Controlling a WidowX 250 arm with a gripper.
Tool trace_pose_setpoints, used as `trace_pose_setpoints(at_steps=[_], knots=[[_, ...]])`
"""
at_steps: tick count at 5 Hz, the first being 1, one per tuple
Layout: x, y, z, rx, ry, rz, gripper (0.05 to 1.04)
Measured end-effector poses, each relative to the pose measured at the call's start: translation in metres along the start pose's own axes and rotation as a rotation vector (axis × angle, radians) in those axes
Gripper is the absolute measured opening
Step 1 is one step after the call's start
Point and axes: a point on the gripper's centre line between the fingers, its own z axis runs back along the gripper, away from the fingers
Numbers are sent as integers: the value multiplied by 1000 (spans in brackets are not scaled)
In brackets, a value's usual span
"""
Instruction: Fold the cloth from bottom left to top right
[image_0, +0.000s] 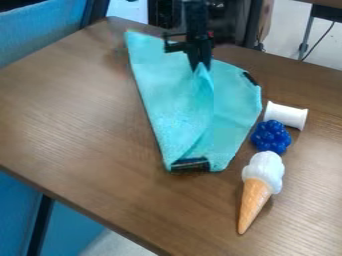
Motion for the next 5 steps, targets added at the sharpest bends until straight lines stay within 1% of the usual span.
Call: trace_pose_setpoints(at_steps=[1,2,3,4,5], knots=[[-1,-27,-8,1,3,8,84],[5,-48,-15,-7,6,27,115],[6,-61,-22,-12,26,59,297],[10,-64,-27,-23,22,103,585],[8,-63,-39,-34,28,128,881]])
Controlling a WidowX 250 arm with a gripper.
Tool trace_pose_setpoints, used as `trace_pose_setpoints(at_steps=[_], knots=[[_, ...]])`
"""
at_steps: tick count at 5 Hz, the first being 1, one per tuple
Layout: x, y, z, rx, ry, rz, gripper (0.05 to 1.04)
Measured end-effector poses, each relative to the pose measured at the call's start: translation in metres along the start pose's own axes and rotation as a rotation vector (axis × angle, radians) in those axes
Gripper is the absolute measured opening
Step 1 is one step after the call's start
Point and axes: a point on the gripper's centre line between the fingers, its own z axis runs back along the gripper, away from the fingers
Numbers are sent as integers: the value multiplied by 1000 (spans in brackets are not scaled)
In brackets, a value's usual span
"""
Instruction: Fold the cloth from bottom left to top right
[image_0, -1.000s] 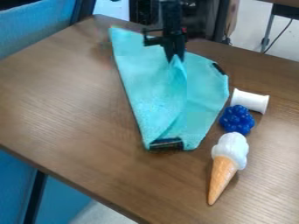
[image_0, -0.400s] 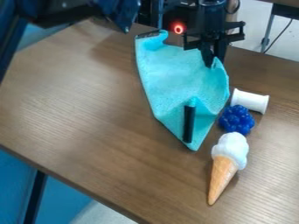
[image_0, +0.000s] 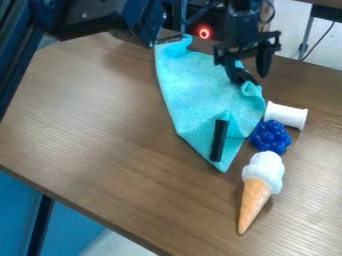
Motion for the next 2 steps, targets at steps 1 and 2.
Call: trace_pose_setpoints(at_steps=[1,2], knots=[[-8,-2,13,-57,-27,-10,1009],[-23,7,48,-110,-74,-53,1004]])
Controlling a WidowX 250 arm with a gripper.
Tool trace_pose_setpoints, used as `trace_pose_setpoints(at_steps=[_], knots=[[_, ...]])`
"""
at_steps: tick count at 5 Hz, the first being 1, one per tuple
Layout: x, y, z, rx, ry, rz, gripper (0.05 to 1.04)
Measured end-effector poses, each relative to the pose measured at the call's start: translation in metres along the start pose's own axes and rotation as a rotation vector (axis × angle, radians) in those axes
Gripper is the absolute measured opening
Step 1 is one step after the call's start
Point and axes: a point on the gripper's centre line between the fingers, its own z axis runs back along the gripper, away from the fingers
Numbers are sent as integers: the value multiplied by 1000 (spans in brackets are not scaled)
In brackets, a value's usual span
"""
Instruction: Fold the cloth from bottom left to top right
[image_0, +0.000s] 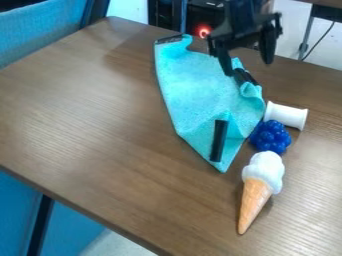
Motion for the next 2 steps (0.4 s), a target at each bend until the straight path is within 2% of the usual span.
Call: trace_pose_setpoints(at_steps=[1,2], knots=[[-11,33,57,-49,-58,2,1001],[-15,82,100,97,-45,-17,1001]])
